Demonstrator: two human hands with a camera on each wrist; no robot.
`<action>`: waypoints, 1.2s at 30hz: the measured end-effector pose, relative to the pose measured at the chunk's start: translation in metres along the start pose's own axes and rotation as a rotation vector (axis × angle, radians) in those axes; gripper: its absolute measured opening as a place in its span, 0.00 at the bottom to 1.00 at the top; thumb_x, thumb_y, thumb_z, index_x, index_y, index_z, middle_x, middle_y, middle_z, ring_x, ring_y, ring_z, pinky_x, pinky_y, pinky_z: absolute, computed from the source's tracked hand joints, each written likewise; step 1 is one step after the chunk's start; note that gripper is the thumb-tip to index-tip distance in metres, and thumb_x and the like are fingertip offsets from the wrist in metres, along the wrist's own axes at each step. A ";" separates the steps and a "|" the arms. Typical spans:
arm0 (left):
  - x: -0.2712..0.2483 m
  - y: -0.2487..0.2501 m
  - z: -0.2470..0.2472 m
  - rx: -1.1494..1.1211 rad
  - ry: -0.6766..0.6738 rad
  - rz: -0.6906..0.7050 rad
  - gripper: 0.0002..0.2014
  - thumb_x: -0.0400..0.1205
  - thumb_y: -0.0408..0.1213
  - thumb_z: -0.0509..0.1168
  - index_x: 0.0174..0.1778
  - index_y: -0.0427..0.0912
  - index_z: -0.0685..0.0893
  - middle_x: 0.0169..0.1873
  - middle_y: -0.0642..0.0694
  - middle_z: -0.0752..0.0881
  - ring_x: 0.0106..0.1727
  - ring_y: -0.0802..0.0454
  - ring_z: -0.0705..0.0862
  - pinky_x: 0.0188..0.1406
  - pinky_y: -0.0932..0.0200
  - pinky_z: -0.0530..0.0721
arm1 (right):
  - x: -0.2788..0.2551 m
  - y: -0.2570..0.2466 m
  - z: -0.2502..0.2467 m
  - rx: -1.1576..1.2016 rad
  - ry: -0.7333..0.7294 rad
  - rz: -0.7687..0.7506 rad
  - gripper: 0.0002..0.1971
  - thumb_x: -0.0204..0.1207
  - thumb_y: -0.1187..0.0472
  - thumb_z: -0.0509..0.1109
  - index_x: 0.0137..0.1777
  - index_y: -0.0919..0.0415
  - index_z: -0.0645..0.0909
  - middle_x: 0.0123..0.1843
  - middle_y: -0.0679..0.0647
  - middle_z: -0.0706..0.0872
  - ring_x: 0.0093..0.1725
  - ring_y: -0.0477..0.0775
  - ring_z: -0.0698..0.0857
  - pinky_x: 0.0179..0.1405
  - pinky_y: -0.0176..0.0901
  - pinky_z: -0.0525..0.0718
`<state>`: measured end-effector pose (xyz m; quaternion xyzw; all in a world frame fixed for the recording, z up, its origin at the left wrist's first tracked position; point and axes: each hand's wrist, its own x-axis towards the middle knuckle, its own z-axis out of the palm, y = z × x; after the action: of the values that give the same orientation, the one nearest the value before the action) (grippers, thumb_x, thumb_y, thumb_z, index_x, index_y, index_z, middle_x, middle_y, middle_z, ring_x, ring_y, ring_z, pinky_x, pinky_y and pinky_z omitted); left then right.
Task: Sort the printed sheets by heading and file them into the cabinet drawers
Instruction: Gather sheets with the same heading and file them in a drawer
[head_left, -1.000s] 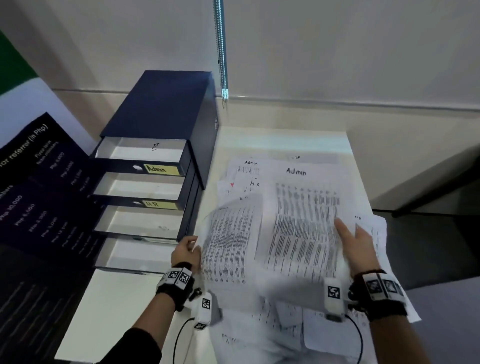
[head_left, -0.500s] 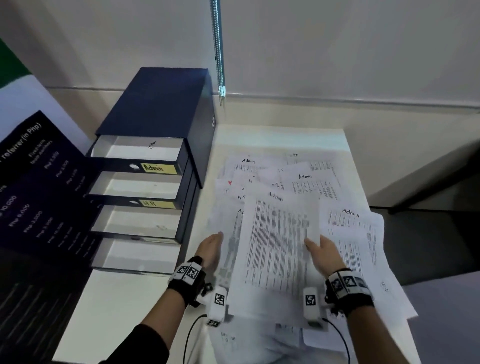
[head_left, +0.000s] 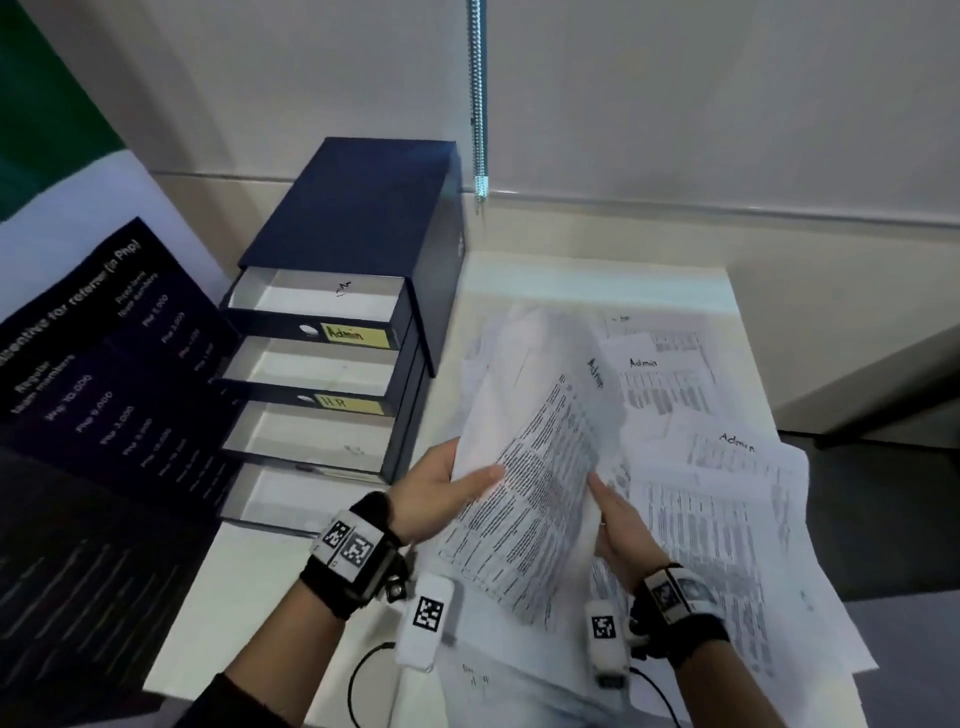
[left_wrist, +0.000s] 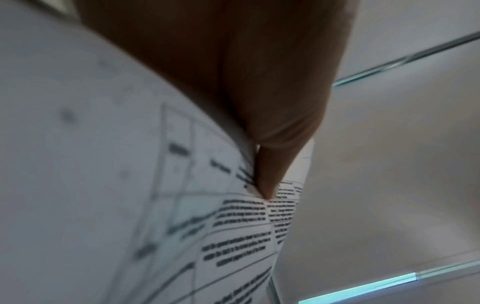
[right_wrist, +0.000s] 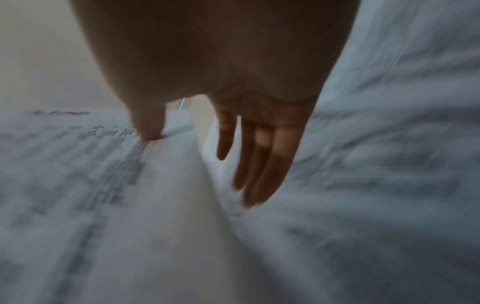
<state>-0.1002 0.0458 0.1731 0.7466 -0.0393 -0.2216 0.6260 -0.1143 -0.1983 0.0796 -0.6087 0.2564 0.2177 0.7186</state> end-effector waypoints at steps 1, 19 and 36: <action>-0.007 0.008 -0.012 -0.007 0.031 0.016 0.18 0.84 0.40 0.66 0.71 0.44 0.79 0.62 0.51 0.88 0.64 0.54 0.86 0.63 0.58 0.83 | 0.000 -0.006 0.011 0.090 -0.056 -0.006 0.50 0.60 0.30 0.77 0.78 0.58 0.70 0.71 0.56 0.82 0.67 0.56 0.82 0.69 0.58 0.79; -0.153 0.016 -0.221 -0.351 0.490 0.015 0.25 0.84 0.37 0.65 0.78 0.47 0.70 0.62 0.40 0.87 0.56 0.40 0.89 0.48 0.51 0.91 | 0.002 -0.129 0.266 -0.168 -0.418 -0.145 0.24 0.80 0.47 0.69 0.73 0.55 0.75 0.70 0.49 0.83 0.70 0.55 0.81 0.72 0.59 0.77; -0.111 0.035 -0.310 -0.229 0.107 -0.071 0.30 0.82 0.18 0.58 0.77 0.48 0.71 0.65 0.37 0.85 0.64 0.36 0.85 0.54 0.52 0.89 | 0.009 -0.167 0.289 -0.386 -0.280 -0.002 0.18 0.85 0.47 0.60 0.50 0.60 0.85 0.39 0.57 0.86 0.30 0.53 0.82 0.33 0.44 0.85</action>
<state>-0.0744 0.3598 0.2742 0.6818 0.0462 -0.2064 0.7003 0.0271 0.0596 0.2381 -0.6989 0.1076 0.3442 0.6176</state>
